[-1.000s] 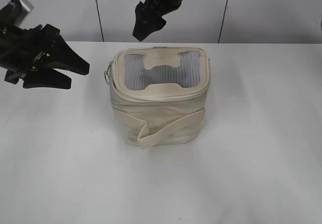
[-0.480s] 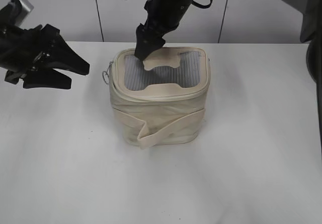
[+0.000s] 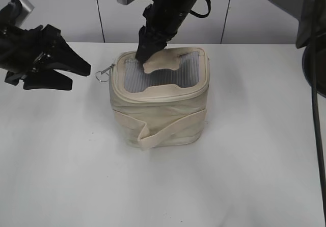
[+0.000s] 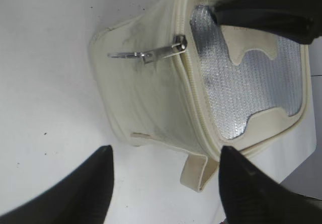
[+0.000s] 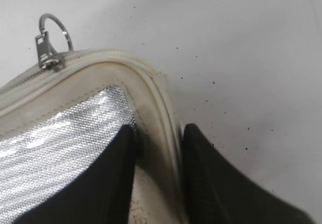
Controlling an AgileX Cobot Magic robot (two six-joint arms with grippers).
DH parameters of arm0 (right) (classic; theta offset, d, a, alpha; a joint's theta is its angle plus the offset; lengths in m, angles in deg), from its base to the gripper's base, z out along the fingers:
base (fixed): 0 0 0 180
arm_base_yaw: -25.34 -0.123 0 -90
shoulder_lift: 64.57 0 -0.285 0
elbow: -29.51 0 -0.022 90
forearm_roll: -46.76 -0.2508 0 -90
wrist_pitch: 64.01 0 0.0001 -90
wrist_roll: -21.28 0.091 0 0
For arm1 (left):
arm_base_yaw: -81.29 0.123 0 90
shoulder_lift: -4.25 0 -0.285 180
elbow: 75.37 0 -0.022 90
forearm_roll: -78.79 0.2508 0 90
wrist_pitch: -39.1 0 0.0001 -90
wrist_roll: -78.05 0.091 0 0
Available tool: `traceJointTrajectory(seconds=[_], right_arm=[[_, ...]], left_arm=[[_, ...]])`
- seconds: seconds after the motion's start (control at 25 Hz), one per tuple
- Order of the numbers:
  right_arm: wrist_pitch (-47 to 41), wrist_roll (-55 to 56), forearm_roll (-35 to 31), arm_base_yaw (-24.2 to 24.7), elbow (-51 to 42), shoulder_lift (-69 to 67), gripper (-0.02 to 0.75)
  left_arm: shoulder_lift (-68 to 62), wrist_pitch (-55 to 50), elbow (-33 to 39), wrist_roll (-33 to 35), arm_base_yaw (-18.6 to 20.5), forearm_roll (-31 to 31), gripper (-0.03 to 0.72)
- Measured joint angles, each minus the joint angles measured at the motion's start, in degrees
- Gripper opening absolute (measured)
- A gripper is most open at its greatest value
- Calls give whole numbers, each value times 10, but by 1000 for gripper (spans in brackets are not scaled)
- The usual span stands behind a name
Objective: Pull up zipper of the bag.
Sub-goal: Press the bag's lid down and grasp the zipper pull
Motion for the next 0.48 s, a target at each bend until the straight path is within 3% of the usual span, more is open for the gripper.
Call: traceJointTrajectory(seconds=[0.12,0.16,0.48], right_arm=[[-2,0,-2,0,1,0,85],[-2,0,-3,0,1,1,64],[-4,0,-9,-1,-5,14,62]], left_arm=[[0,1,0,0,0,0,498],[0,2,0,0,0,0,498],[0,39,0,0,0,2,498]])
